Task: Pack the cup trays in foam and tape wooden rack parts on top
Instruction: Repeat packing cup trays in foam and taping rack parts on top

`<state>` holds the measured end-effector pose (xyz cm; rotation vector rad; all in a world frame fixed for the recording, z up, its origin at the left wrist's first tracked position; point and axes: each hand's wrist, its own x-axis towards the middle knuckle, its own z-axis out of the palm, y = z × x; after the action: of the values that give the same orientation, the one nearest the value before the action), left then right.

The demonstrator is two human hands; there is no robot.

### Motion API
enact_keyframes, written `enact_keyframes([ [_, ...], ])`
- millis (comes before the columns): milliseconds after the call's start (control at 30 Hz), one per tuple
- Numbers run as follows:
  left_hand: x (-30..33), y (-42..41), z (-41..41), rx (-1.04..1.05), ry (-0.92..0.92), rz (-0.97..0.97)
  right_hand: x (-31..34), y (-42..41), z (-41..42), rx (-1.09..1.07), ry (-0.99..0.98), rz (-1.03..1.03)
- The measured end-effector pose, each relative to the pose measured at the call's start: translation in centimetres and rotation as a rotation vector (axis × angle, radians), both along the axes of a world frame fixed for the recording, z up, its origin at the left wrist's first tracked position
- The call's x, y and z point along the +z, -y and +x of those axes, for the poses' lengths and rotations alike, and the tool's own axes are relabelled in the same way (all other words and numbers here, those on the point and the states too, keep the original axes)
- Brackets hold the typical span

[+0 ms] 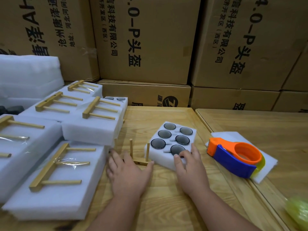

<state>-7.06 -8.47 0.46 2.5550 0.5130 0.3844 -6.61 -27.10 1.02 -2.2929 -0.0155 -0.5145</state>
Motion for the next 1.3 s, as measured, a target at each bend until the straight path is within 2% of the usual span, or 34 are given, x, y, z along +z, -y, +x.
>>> enact_keyframes([
  [233,0.2,-1.4,-0.6,-0.355,0.007,-0.144,-0.3,0.8,0.5,0.023,-0.006,0.243],
  [400,0.3,-2.1,-1.5,-0.453,0.101,-0.336,-0.4,1.0,0.7,0.024,-0.033,0.293],
  [500,0.2,-2.2,-2.3,-0.429,0.181,-0.434,-0.3,1.0,0.5,0.025,-0.062,0.297],
  [633,0.3,-2.3,-3.3,-0.465,0.189,-0.384,-0.2,1.1,0.0,0.04,-0.088,0.294],
  [867,0.3,-2.3,-3.1,-0.113,0.241,-0.4,0.5,1.2,-2.0,0.038,-0.11,0.257],
  [1067,0.3,-2.6,-3.6,-0.099,0.331,-0.398,0.1,1.9,-5.3,0.091,-0.111,0.29],
  [1133,0.5,-2.4,-4.3,-0.119,0.432,-0.336,0.8,2.7,-5.7,0.079,-0.108,0.248],
  [1200,0.7,-2.3,-5.1,-0.173,0.663,-0.184,2.4,4.3,-5.6,-0.005,-0.024,0.159],
  [1267,0.7,-2.1,-5.7,-0.315,0.876,-0.034,4.4,6.6,-4.4,-0.162,0.12,-0.024],
  [1300,0.8,-1.9,-5.9,-0.412,0.94,0.01,5.4,7.9,-3.6,-0.246,0.13,-0.148],
])
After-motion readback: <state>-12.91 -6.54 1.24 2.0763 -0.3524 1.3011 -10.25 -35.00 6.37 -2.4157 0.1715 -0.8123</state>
